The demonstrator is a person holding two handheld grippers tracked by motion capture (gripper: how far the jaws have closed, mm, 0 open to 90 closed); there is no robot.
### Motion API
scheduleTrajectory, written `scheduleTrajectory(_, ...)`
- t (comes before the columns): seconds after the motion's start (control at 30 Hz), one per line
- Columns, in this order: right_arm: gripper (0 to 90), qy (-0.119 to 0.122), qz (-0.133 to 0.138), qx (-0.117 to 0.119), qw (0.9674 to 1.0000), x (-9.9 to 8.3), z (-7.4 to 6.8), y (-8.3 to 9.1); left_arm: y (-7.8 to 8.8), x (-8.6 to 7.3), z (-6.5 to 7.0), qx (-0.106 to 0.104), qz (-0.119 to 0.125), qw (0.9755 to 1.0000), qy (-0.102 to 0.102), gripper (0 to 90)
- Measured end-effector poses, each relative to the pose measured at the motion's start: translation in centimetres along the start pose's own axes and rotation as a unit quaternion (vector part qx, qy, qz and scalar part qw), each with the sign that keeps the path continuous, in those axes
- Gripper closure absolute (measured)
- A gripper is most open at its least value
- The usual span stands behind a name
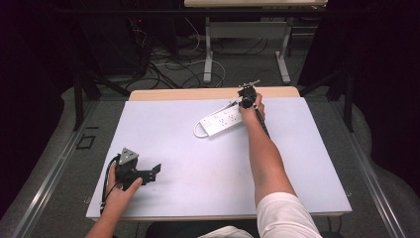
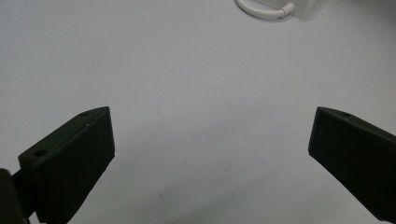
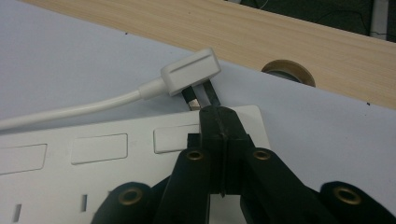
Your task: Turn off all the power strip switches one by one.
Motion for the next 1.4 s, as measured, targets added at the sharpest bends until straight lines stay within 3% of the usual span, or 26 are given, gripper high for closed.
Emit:
scheduleTrajectory(0.5,90.0,0.011,-0.006,-0.001,0.9999,-0.1,0.2,0.1,-0.2,0.1,0.0,-0.001,-0.001,1.0000,-0.005,0.2)
scheduleTrajectory(0.73,86.2,0.006,-0.014,-0.001,0.9999,-0.1,0.2,0.7,-0.1,0.0,0.1,-0.004,-0.002,1.0000,-0.003,0.3)
scheduleTrajectory(0.8,84.8,0.014,-0.009,-0.001,0.9999,0.1,0.2,0.9,0.0,-0.1,0.1,-0.002,-0.002,1.0000,-0.001,0.3)
scheduleTrajectory(1.0,75.7,0.022,-0.006,0.012,0.9997,0.3,-1.1,2.0,-0.1,0.0,0.2,0.000,0.000,1.0000,-0.006,0.2)
scheduleTrajectory(1.07,71.9,0.038,-0.007,0.023,0.9990,0.3,-1.7,2.3,-0.1,0.0,0.3,0.000,-0.002,1.0000,-0.003,0.2)
scheduleTrajectory(1.13,64.6,0.047,-0.016,0.027,0.9984,0.0,-2.1,2.6,-0.1,0.1,0.2,0.003,-0.002,0.9999,-0.010,0.2)
scheduleTrajectory(1.2,57.7,0.042,-0.026,0.036,0.9981,-0.3,-2.8,2.8,-0.1,0.1,0.3,0.002,0.000,1.0000,-0.004,0.2)
scheduleTrajectory(1.3,47.6,0.051,-0.018,0.044,0.9976,-0.4,-3.3,3.5,-0.3,0.2,0.3,0.003,0.005,1.0000,-0.006,0.2)
scheduleTrajectory(1.4,44.2,0.056,-0.015,0.049,0.9971,-0.8,-3.7,4.2,-0.3,0.3,0.3,0.006,0.003,0.9999,-0.010,0.2)
Point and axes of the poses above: each handheld gripper's, and its own axes: y roughly backward along the jaws, x roughly out of its top, z roughly to its right, the point moved 10 cm from there along -y, roughly forward along the jaws, and after that the axes turned 2 degrees about -x, right-handed, at the moved point
